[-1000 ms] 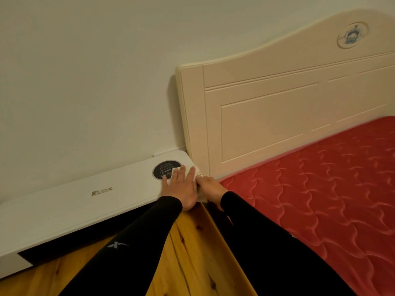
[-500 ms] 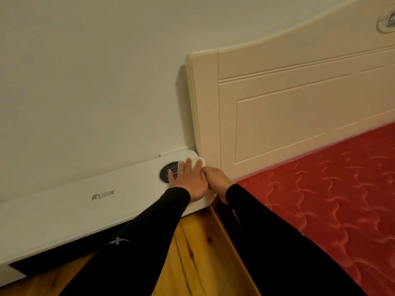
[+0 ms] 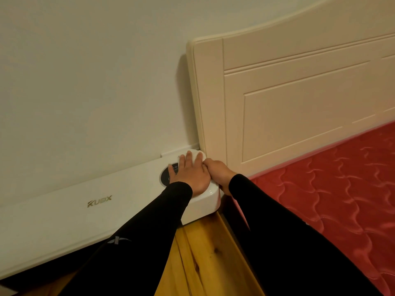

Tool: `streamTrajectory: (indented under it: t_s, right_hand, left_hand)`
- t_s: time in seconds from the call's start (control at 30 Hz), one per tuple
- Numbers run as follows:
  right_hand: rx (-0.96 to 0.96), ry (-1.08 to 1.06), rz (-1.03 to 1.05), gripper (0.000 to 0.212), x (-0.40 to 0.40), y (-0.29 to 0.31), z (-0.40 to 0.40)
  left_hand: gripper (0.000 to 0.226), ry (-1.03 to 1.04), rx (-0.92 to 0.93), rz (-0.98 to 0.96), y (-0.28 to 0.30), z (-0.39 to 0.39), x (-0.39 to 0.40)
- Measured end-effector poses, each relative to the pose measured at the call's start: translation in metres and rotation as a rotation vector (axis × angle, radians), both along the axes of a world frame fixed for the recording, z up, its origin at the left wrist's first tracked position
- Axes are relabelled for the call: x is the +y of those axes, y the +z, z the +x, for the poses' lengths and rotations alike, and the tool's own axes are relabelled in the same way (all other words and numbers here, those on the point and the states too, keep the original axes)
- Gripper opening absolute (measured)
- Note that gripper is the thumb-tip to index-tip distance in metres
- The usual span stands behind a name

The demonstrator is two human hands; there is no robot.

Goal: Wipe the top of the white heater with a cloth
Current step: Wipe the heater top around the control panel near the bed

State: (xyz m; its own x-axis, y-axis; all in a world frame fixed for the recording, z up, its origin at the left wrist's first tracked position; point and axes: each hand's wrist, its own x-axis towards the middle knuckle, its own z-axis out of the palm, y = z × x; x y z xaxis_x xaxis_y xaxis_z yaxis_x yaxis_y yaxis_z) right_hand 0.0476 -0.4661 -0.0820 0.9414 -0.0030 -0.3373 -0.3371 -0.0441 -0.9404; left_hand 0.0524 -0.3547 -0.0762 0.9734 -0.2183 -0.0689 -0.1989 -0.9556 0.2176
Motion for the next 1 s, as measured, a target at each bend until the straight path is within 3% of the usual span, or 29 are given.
streamTrajectory:
  t_s: [0.27, 0.67, 0.87, 1.0]
  right_hand:
    - [-0.018, -0.017, 0.020, 0.036, -0.001, 0.000, -0.012]
    - [-0.169, -0.020, -0.203, 0.040, 0.006, 0.001, -0.060]
    - [-0.187, -0.114, -0.034, 0.035, 0.018, -0.008, -0.092]
    - [-0.207, -0.110, -0.131, 0.058, 0.027, -0.009, -0.115]
  left_hand:
    - [0.058, -0.008, 0.019, 0.031, 0.006, -0.007, -0.002]
    - [0.058, -0.060, 0.056, 0.050, 0.009, -0.045, 0.001]
    - [0.066, -0.120, -0.021, 0.107, 0.005, -0.075, 0.014]
    - [0.066, -0.142, -0.054, 0.126, 0.001, -0.098, 0.024]
